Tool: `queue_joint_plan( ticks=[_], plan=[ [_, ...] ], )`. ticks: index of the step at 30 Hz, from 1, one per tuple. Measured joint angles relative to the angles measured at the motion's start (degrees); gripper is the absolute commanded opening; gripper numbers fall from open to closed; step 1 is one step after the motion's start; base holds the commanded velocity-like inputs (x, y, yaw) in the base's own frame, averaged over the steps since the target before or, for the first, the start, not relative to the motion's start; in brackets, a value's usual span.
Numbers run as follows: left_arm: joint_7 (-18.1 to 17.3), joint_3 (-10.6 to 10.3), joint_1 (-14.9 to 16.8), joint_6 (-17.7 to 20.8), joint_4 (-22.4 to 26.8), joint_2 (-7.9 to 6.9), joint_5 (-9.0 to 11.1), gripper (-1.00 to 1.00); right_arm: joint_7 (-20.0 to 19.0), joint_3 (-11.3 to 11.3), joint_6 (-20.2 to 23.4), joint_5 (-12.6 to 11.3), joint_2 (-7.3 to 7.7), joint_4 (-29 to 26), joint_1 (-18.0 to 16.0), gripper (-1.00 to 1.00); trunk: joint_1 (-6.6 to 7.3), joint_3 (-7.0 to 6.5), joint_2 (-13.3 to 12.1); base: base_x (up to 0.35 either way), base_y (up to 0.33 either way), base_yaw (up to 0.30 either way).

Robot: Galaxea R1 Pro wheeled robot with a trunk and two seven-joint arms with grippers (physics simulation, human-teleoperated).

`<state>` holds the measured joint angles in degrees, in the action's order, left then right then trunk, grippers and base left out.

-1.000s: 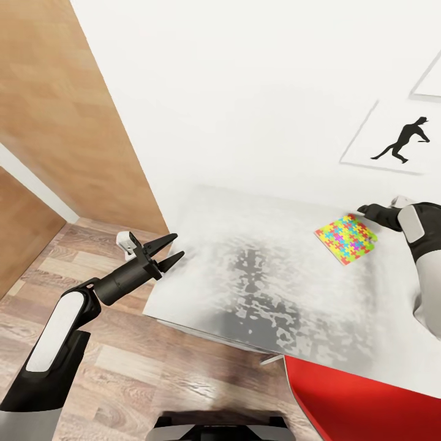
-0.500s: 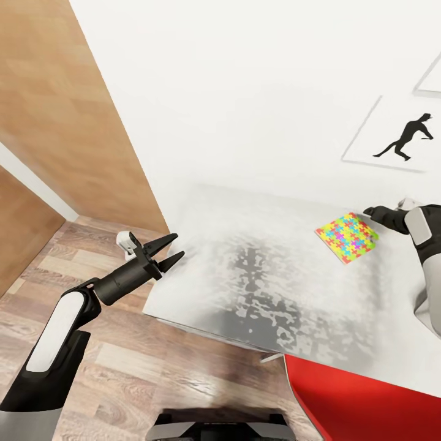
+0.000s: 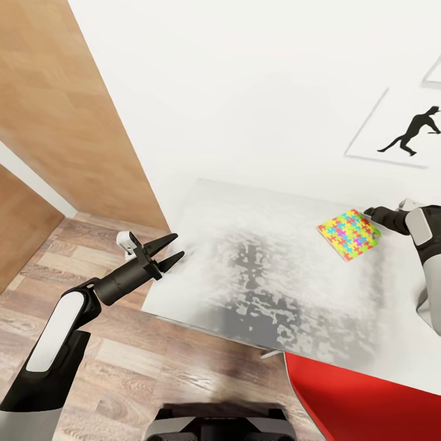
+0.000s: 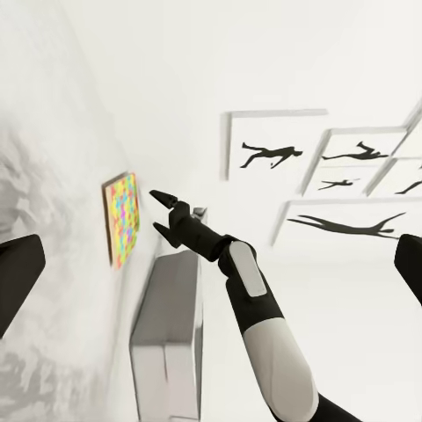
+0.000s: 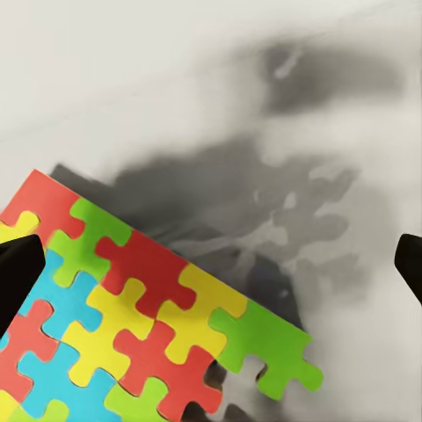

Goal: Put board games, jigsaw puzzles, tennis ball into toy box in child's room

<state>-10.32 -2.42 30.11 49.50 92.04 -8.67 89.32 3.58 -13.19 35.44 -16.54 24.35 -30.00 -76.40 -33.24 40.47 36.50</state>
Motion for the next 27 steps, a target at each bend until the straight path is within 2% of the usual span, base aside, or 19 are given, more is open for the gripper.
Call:
queue_joint_plan(
  ticks=[17, 27],
  plan=[
    [0.0, 0.0, 0.0, 0.0, 0.0, 0.0, 0.01, 1.0, 0.0, -0.01, 0.0, -0.16, 0.14, 0.01, 0.1, 1.0, 0.0, 0.27, 0.0, 0.0, 0.0, 0.002],
    [-0.06, 0.0, -0.01, 0.0, 0.0, 0.0, 0.01, 1.0, 0.0, -0.02, 0.01, -0.19, 0.05, 0.07, 0.14, 1.0, 0.0, 0.22, 0.0, 0.0, 0.0, 0.132]
  ],
)
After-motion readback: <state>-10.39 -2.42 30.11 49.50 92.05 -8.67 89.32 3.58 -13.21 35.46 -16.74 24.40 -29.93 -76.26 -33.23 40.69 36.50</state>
